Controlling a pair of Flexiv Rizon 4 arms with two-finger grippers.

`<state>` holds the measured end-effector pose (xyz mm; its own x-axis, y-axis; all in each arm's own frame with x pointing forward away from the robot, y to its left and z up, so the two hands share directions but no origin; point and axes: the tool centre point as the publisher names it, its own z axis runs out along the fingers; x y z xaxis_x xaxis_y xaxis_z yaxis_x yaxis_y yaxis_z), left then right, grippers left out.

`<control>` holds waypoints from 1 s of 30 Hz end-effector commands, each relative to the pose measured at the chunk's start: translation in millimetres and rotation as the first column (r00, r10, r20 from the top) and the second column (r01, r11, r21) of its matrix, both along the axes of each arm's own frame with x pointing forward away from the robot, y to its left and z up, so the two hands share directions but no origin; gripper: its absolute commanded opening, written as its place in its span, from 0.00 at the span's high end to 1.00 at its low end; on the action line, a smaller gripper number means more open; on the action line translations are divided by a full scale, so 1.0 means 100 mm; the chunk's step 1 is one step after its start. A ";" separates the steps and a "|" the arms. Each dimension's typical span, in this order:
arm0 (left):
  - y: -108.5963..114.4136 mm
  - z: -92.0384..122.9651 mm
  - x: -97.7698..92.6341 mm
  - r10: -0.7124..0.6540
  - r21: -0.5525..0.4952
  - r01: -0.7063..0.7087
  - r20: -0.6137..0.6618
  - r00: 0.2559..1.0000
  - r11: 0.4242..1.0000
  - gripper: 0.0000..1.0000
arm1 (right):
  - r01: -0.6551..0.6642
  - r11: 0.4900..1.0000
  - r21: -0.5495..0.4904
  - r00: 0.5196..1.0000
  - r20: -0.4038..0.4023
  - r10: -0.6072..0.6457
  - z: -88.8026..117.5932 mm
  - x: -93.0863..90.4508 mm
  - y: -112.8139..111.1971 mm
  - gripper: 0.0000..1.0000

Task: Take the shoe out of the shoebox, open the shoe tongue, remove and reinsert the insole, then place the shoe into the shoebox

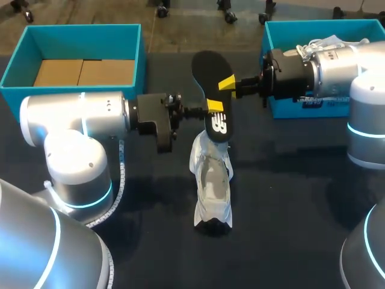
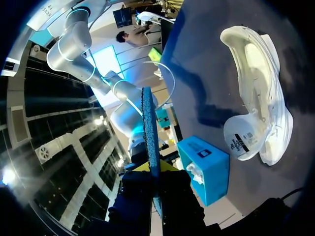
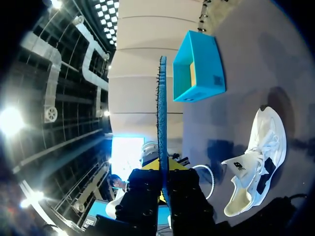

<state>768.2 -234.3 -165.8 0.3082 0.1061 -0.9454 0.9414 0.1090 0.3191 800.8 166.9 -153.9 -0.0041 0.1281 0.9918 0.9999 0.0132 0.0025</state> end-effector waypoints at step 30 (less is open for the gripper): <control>0.83 0.33 0.11 0.087 0.238 -0.046 -0.164 0.983 0.970 0.00 | 0.018 1.000 0.003 1.000 -0.023 -0.018 -0.41 -0.02 -0.27 1.00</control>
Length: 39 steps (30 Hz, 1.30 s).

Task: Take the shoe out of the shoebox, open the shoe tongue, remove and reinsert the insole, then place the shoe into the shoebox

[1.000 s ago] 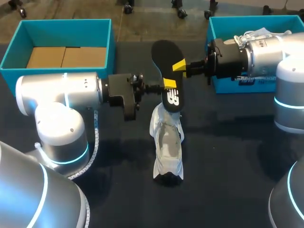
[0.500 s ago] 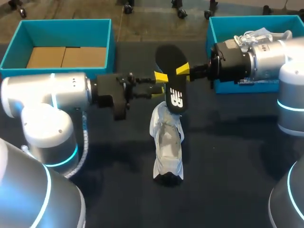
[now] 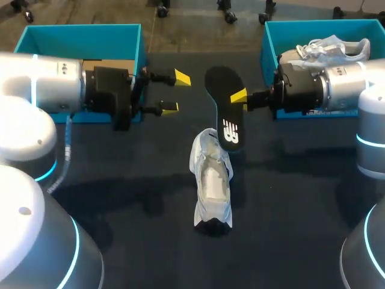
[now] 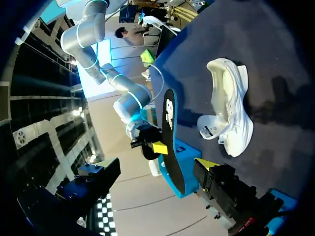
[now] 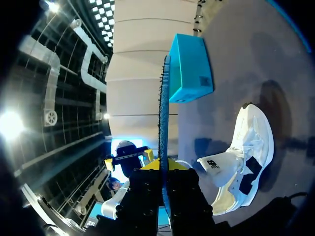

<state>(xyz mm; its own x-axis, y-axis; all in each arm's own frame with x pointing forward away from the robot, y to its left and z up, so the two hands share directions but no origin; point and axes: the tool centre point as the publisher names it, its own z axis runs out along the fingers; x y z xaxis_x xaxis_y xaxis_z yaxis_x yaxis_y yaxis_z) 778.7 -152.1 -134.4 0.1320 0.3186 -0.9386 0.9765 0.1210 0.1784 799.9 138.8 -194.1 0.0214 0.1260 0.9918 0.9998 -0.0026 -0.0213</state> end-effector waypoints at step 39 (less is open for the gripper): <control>-0.85 0.54 0.68 0.032 0.878 0.213 -0.251 0.968 0.429 0.00 | 0.002 1.000 0.001 1.000 0.001 -0.002 -0.01 -0.01 0.01 1.00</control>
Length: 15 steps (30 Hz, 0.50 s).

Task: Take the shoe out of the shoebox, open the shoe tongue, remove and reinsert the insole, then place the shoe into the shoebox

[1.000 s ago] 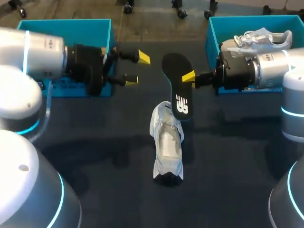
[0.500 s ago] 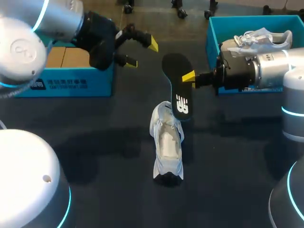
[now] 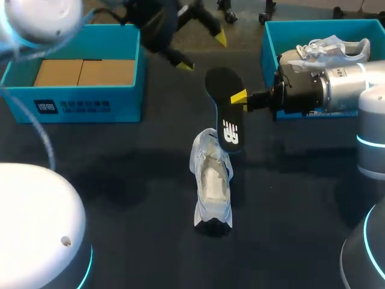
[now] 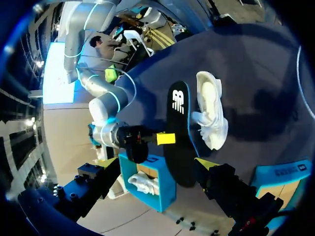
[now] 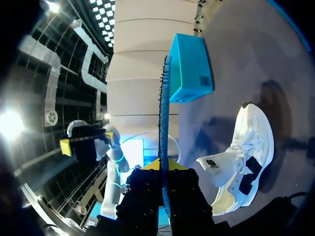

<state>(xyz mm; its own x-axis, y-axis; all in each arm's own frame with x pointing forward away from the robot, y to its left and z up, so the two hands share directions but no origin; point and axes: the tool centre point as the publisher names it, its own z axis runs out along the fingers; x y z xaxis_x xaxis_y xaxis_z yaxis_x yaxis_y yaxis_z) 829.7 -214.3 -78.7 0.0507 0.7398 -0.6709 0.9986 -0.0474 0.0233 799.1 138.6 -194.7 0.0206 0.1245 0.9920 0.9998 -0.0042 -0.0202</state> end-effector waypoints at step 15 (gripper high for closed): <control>-0.26 -0.24 0.30 0.089 0.713 -0.027 -0.050 0.995 0.701 0.00 | 0.001 1.000 0.000 1.000 0.000 -0.001 0.00 0.00 0.01 1.00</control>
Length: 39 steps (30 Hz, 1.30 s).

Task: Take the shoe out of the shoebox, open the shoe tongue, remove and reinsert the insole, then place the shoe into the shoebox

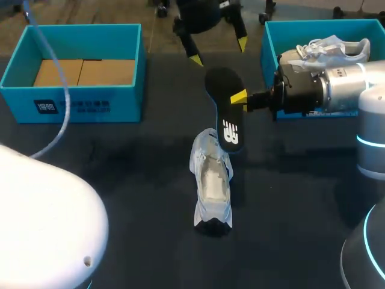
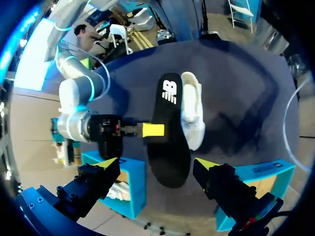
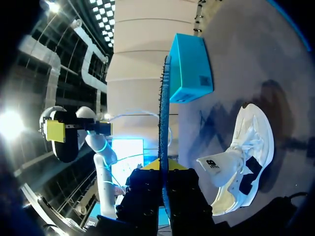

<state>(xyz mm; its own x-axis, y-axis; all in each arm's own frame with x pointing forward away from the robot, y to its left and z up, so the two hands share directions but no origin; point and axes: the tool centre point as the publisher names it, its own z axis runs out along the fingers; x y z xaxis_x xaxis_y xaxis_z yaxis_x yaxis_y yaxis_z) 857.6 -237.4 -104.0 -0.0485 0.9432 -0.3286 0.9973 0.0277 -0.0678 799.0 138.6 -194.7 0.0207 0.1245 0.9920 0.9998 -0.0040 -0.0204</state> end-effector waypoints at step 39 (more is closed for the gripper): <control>0.86 -0.10 -0.45 0.086 -0.455 -0.109 -0.072 0.994 0.884 0.00 | 0.001 1.000 0.000 1.000 0.000 -0.001 0.00 0.00 0.01 1.00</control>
